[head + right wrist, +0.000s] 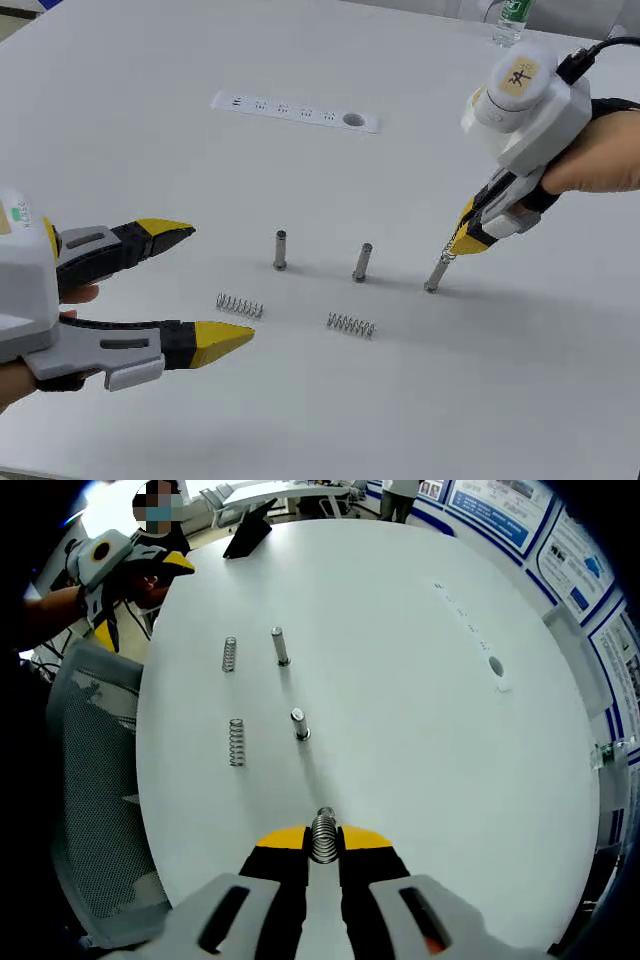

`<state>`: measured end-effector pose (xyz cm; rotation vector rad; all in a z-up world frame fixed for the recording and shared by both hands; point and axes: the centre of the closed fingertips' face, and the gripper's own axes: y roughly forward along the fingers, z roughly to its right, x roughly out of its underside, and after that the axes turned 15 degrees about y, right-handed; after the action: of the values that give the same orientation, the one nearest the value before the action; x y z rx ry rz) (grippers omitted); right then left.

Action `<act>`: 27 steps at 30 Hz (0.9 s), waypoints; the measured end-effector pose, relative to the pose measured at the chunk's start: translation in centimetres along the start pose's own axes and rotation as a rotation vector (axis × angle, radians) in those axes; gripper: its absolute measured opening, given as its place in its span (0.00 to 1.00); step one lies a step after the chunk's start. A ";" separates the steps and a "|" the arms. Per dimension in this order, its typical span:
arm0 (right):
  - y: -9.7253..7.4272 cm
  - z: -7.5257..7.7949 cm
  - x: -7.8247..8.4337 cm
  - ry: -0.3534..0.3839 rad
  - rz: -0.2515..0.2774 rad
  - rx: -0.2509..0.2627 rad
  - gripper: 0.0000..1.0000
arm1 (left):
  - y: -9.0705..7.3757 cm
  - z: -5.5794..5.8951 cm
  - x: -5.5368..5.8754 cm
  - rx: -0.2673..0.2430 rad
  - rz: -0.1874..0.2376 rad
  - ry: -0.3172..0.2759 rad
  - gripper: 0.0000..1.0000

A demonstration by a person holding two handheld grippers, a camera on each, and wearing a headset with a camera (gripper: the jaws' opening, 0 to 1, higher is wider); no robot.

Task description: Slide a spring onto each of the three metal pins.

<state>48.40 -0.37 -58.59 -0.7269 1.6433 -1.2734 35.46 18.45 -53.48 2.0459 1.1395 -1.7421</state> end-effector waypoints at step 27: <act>4.0 0.7 1.2 0.027 -0.087 0.017 0.12 | 0.0 -0.2 0.3 -0.004 -0.006 -0.008 0.71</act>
<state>48.85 -0.48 -62.79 -0.7815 1.6356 -1.3630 35.56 18.70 -53.72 2.0338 1.1469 -1.7477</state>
